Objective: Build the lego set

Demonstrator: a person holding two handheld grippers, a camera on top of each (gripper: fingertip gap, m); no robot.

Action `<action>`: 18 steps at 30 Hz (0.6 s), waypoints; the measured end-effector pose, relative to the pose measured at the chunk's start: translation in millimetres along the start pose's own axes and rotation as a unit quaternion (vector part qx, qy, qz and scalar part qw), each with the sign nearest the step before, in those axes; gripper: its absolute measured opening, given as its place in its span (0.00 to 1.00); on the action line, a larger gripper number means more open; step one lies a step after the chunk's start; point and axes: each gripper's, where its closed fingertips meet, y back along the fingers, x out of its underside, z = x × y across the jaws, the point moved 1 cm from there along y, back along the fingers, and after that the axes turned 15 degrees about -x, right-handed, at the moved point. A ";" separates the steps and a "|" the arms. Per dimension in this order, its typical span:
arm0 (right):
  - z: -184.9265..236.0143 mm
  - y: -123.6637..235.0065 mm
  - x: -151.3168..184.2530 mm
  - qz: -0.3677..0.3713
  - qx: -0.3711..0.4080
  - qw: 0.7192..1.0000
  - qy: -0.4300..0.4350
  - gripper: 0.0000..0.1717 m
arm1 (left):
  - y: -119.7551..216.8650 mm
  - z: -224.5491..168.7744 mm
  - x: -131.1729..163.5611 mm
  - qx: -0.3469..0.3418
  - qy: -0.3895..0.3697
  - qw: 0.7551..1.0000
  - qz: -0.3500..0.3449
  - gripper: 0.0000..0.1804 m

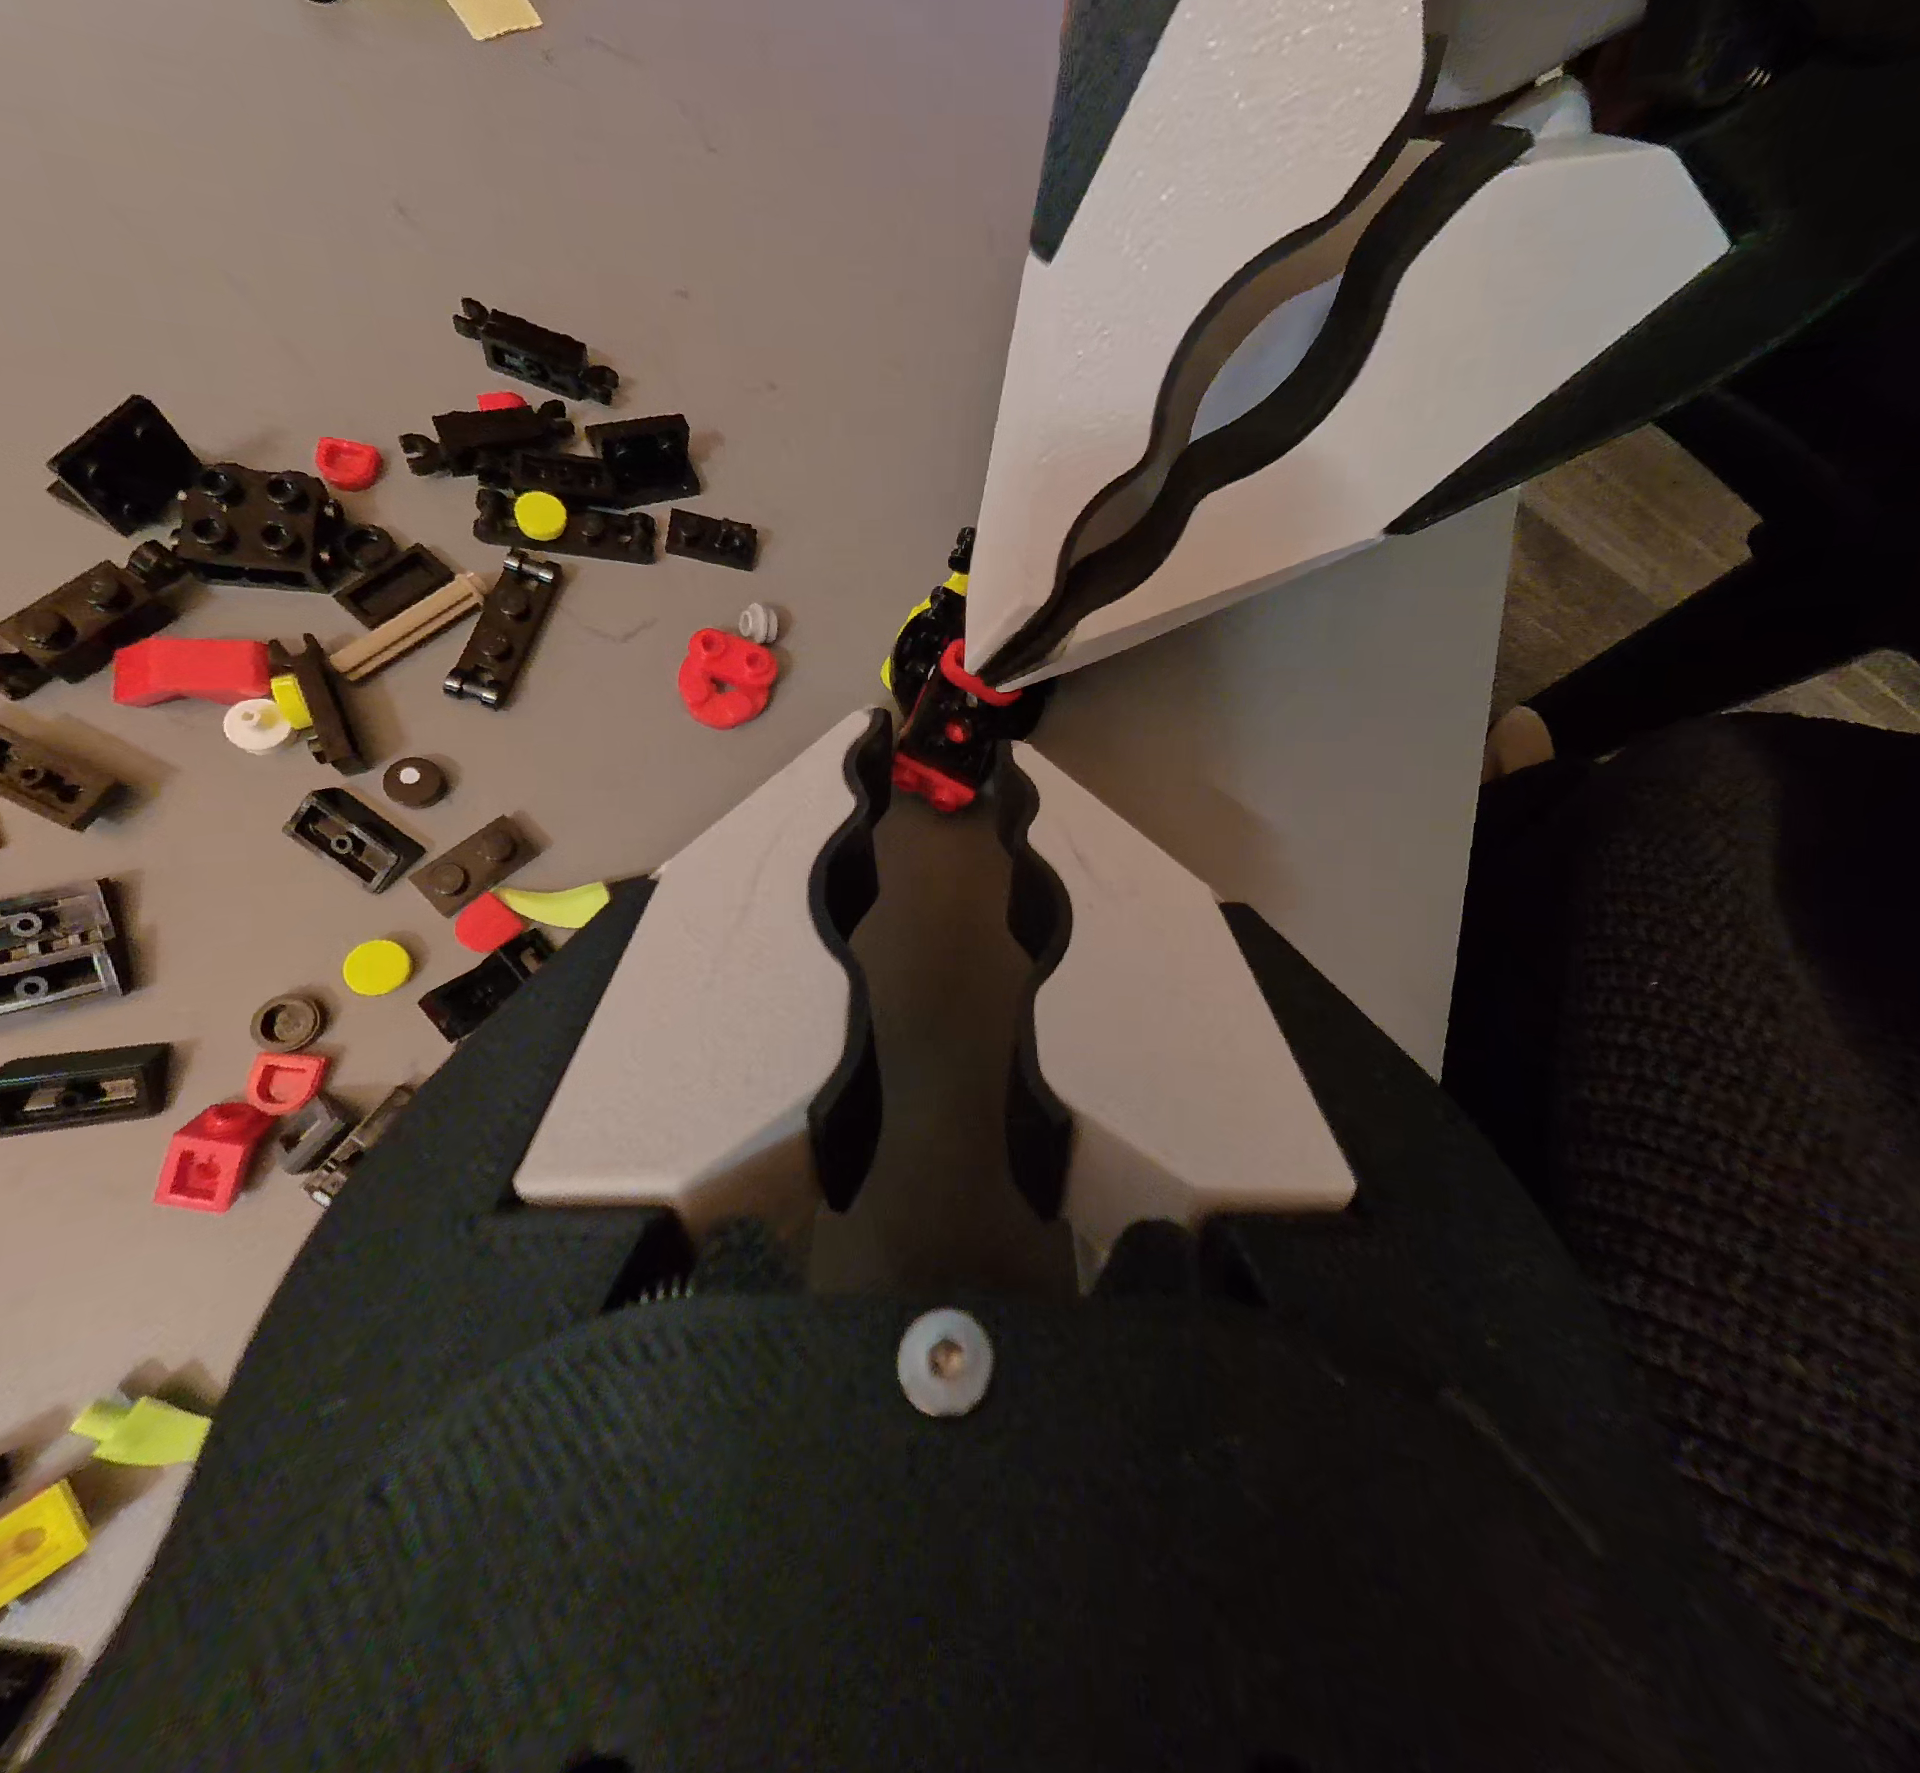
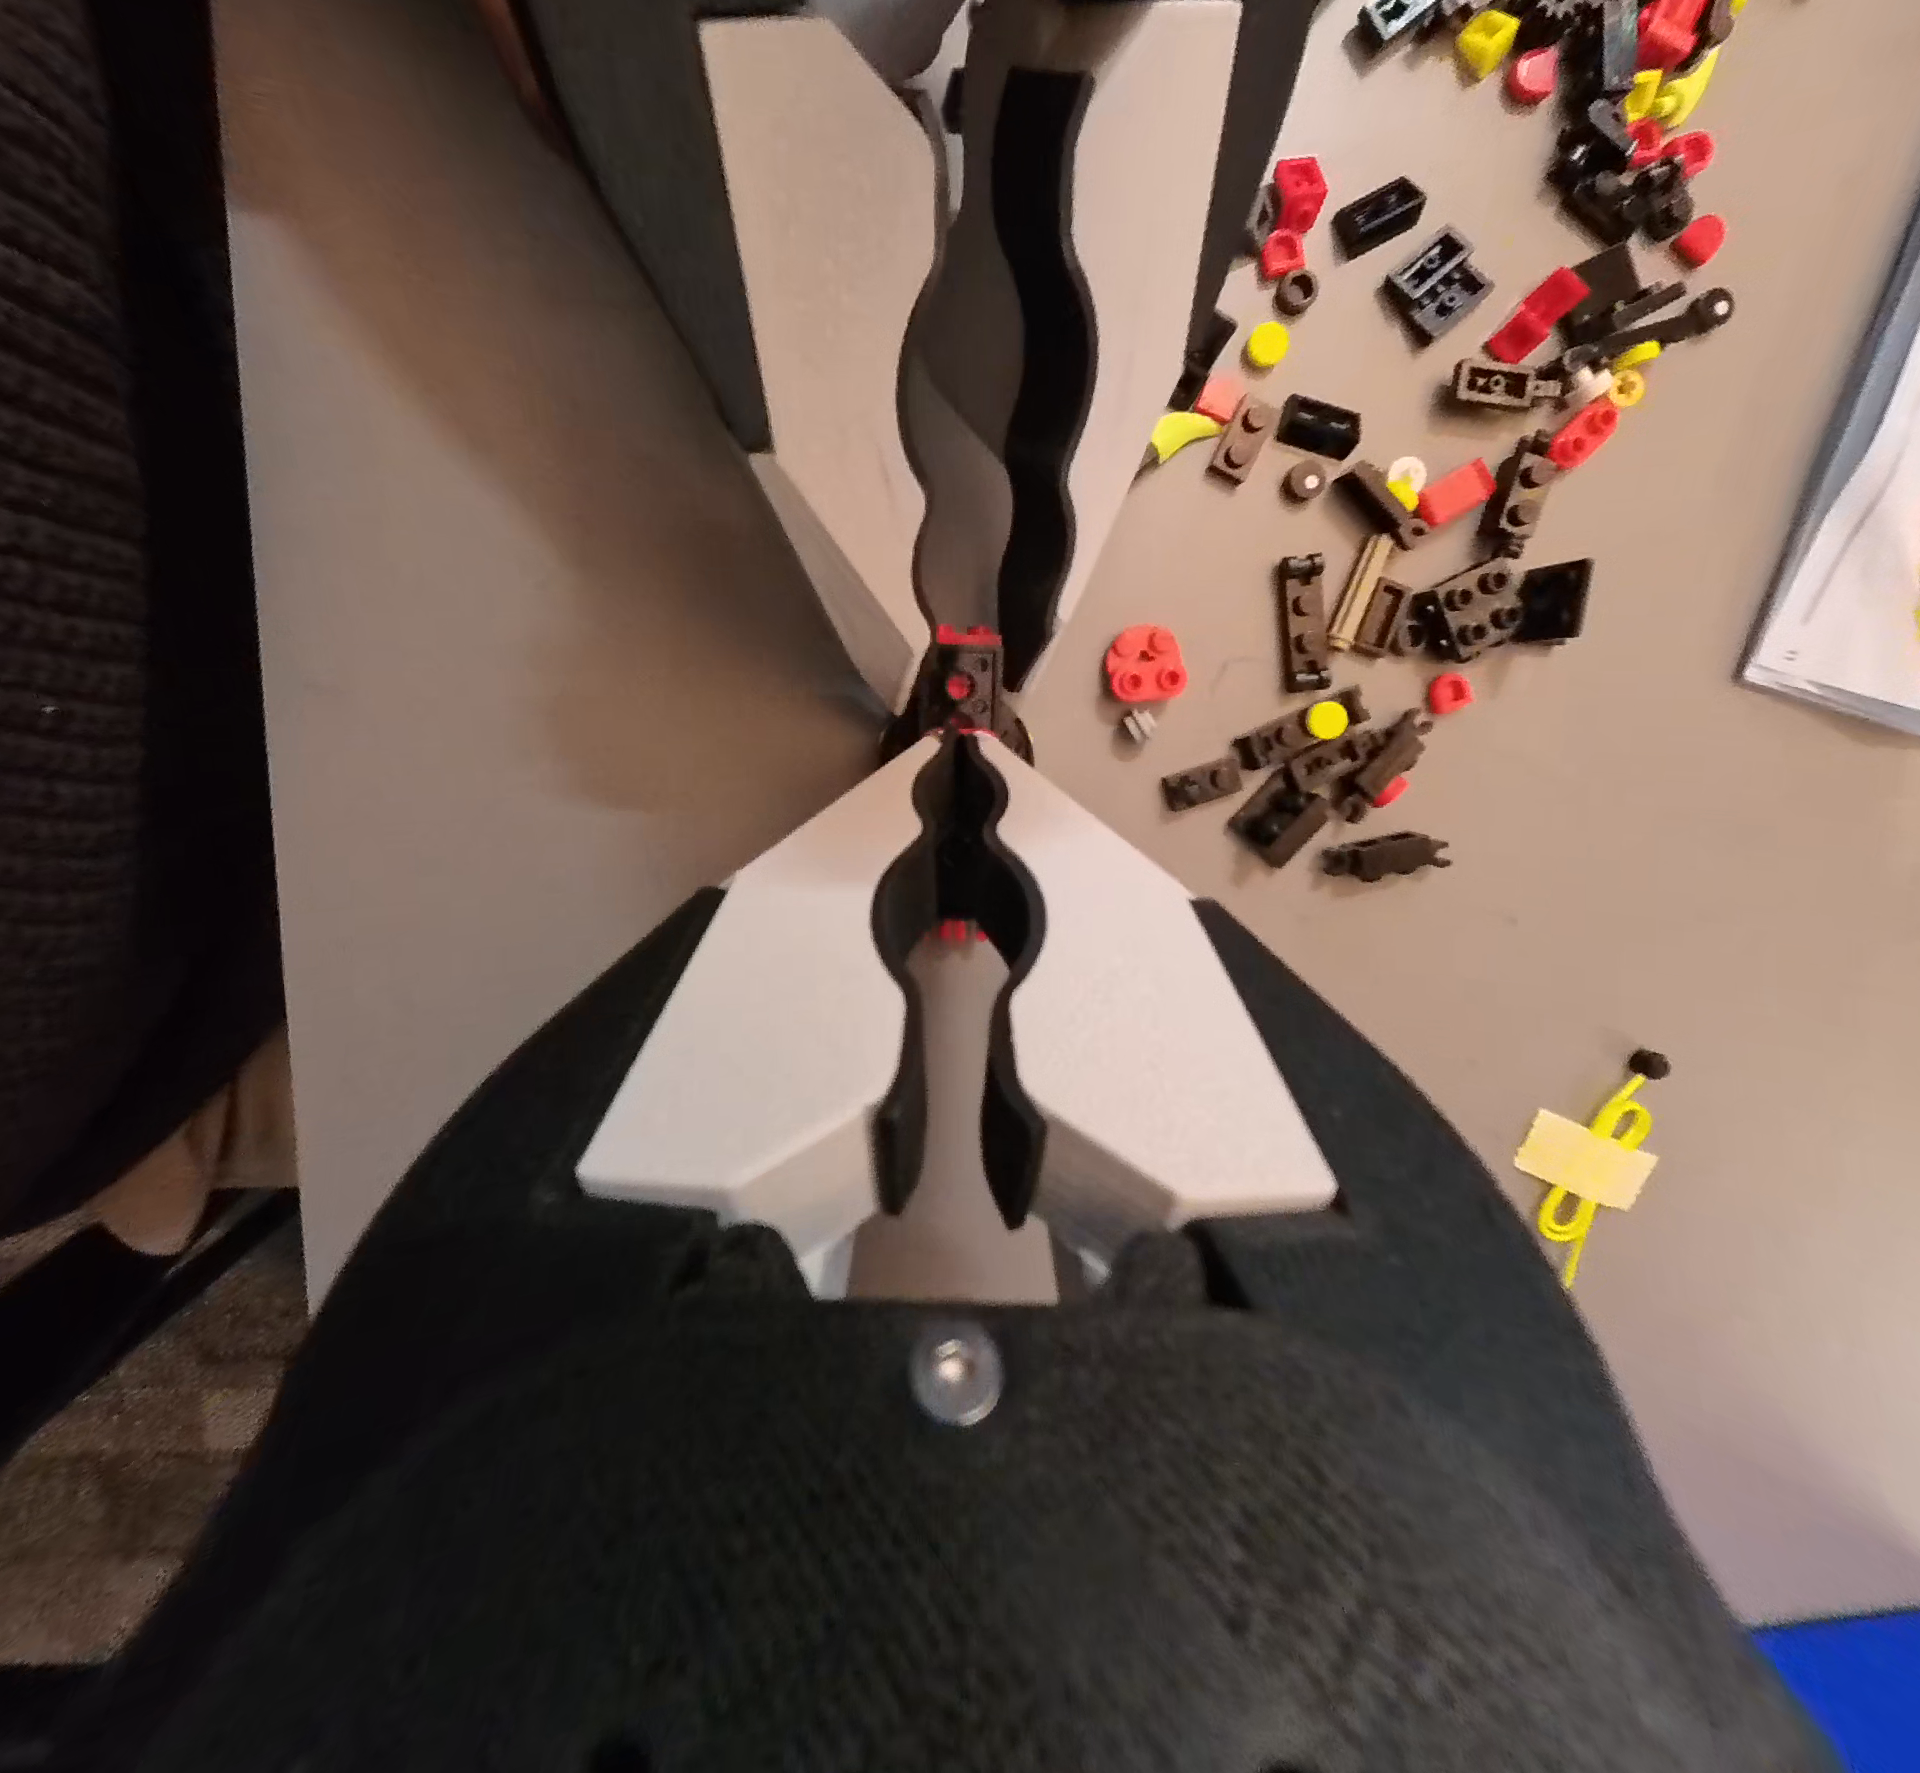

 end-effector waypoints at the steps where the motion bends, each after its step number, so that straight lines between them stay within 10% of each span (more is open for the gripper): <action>1: 0.0 0.0 0.0 -0.003 0.000 1.000 -0.001 0.00 | -0.1 -0.1 -0.1 0.001 0.001 1.000 0.000 0.09; 9: -4.3 10.3 -3.8 -0.050 0.024 0.998 -0.013 0.00 | -0.1 0.3 -0.1 -0.001 0.000 1.000 0.000 0.09; 18: -5.8 82.1 -28.9 -0.348 0.097 0.923 -0.130 0.09 | 1.4 1.2 -1.5 0.005 0.010 1.000 -0.005 0.09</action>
